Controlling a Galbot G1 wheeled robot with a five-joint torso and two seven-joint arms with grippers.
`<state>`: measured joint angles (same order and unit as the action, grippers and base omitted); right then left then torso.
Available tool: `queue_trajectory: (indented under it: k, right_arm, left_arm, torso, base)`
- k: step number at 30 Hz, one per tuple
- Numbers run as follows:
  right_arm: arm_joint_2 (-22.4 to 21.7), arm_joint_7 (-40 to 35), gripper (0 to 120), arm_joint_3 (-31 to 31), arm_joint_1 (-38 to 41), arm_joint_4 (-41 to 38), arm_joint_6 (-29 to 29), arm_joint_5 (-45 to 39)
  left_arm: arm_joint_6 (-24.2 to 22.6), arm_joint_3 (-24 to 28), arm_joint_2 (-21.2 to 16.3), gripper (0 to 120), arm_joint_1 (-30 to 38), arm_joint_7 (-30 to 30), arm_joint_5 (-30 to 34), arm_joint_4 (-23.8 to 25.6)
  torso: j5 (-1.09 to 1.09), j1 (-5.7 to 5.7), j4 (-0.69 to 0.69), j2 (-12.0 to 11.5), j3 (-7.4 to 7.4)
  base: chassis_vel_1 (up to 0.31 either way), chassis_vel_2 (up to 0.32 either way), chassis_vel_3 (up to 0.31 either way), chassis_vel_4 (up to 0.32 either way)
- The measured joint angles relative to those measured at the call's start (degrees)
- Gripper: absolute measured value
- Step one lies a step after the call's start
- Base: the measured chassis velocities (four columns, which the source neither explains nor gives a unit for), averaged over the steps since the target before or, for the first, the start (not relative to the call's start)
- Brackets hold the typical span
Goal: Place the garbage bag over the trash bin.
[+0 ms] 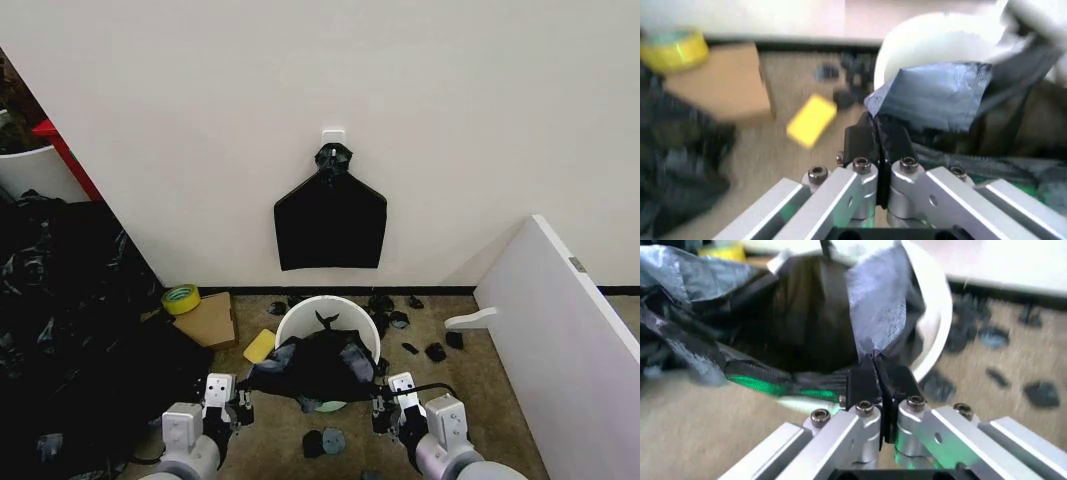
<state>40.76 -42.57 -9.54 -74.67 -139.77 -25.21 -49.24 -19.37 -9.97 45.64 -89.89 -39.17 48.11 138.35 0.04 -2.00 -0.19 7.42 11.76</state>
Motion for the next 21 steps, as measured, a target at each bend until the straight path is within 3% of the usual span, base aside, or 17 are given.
queue_trajectory:
  k: [7,15,19,21]
  right_arm:
    - [-0.14,4.85,0,3.83,1.79,-0.62,4.38,2.74]
    - [0.46,7.73,0,4.43,0.68,2.76,9.06,6.70]
    - [-0.11,6.23,0,2.95,-0.52,3.03,7.66,6.25]
    - [-0.31,2.97,0,1.93,-1.07,1.85,4.28,2.46]
  left_arm:
    - [3.84,-1.23,0.26,0,5.40,1.97,1.23,-0.43]
    - [7.26,2.81,2.84,0,4.77,5.21,-0.52,-4.65]
    - [6.60,4.47,3.74,0,2.24,5.21,-1.71,-5.27]
    - [5.48,4.96,3.90,0,-0.48,4.98,-3.03,-4.93]
  torso:
    - [0.00,0.00,0.00,0.00,0.00]
    - [0.00,0.00,0.00,0.00,0.00]
    - [0.00,0.00,0.00,0.00,0.00]
    - [0.00,0.00,0.01,0.00,0.00]
  base:
    - [0.000,0.000,0.000,0.000]
    - [0.000,0.000,0.000,0.000]
    - [0.000,0.000,0.000,0.000]
    - [0.000,0.000,0.000,0.000]
